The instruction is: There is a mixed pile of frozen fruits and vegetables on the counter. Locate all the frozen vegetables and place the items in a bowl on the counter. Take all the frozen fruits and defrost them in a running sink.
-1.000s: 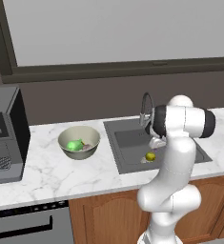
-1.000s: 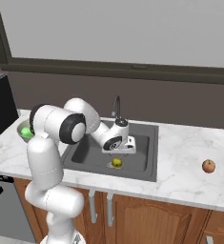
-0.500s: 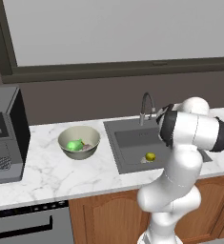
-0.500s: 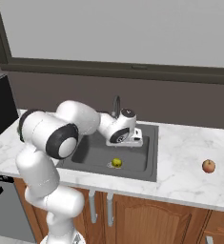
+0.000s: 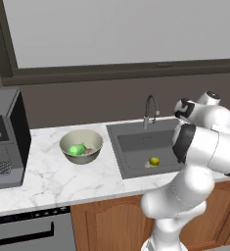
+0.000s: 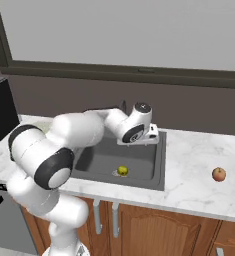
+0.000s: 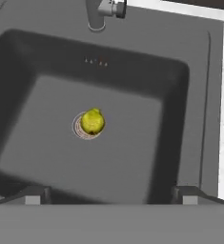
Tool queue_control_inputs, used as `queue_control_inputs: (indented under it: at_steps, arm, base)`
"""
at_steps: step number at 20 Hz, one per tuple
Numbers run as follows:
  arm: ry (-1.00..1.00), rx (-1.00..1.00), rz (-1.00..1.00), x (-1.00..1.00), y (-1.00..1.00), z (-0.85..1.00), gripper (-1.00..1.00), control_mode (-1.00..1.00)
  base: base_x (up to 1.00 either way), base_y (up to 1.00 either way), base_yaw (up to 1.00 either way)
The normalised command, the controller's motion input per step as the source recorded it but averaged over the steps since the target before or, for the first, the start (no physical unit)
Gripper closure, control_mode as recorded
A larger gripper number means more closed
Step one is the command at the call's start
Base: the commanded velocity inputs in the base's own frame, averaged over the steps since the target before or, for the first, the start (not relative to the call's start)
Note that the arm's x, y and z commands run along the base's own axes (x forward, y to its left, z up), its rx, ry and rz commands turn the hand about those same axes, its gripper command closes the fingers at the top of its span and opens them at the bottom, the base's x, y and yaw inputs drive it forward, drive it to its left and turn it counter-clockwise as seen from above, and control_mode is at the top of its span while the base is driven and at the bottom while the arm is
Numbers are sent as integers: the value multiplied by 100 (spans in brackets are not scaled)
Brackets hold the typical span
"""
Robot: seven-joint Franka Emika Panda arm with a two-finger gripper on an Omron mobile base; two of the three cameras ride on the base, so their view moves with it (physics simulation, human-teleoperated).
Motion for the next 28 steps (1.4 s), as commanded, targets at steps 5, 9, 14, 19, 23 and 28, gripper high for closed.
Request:
queue_control_inputs:
  at_steps: [5, 9, 14, 19, 23, 28]
  arm:
    - [-21, -2, 0, -54, -35, 45, -100, -100]
    - [-13, -6, -6, -50, -15, 48, -100, -100]
    - [5, -12, -14, -18, -19, 40, -100, -100]
    - [9, -4, -8, 8, -20, 0, -100, -100]
    - [8, -1, -5, -12, -21, 8, -100, -100]
    - [22, -1, -16, -7, -51, 13, -100, -100]
  base:
    - [0, 0, 0]
    - [0, 0, 0]
    - [0, 0, 0]
    - [0, 0, 0]
    - [0, 0, 0]
    - [0, 0, 0]
